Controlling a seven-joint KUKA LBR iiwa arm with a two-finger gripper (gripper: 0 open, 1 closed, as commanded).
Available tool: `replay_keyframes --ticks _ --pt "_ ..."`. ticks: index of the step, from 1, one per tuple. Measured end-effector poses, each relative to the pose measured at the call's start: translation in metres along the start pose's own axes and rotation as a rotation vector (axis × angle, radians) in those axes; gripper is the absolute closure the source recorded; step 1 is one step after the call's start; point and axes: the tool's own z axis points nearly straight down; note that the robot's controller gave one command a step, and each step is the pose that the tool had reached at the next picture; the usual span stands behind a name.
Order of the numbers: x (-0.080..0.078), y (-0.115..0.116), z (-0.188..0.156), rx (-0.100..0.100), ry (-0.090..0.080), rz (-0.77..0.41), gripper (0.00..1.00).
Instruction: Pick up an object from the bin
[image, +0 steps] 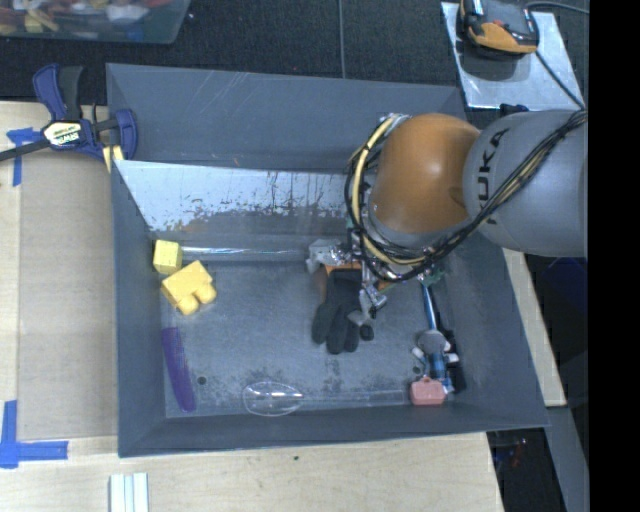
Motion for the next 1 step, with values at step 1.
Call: replay_keyframes --ticks 1 --pt "0.0128 -0.0212 0.0114 -0.001 0.001 -0.174 1.0"
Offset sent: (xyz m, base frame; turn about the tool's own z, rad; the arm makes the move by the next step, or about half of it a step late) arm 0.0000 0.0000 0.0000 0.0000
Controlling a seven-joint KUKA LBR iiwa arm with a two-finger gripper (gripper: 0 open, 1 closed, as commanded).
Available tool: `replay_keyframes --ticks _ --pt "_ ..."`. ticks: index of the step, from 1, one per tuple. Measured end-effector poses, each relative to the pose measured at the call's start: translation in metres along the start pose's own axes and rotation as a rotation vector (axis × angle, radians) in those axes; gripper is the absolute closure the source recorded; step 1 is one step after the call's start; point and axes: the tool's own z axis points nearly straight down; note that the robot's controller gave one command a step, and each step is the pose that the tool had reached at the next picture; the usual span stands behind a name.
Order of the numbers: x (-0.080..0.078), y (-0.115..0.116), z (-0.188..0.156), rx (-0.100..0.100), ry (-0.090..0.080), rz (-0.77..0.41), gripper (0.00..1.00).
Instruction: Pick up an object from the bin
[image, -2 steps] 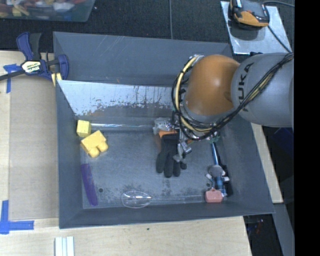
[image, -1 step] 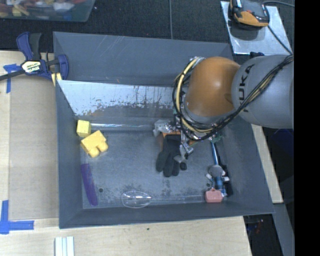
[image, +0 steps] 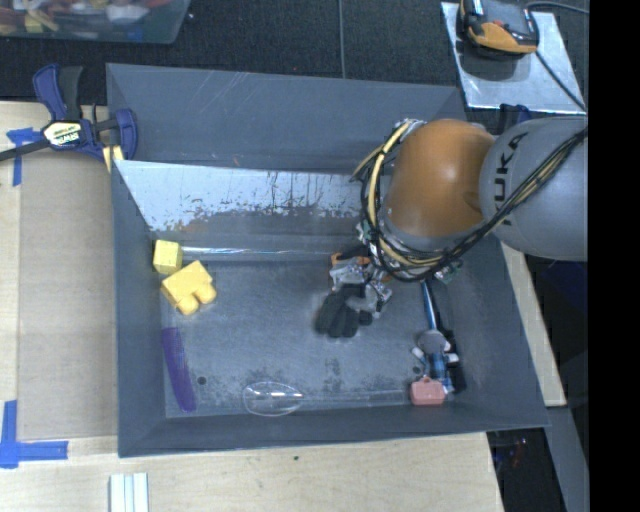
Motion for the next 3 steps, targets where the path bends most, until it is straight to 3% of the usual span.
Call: replay_keyframes --ticks 2,3 --pt "0.002 0.002 -0.013 -0.005 0.003 0.002 1.0" --pt "0.001 0.001 -0.05 -0.002 0.0 0.003 1.0"
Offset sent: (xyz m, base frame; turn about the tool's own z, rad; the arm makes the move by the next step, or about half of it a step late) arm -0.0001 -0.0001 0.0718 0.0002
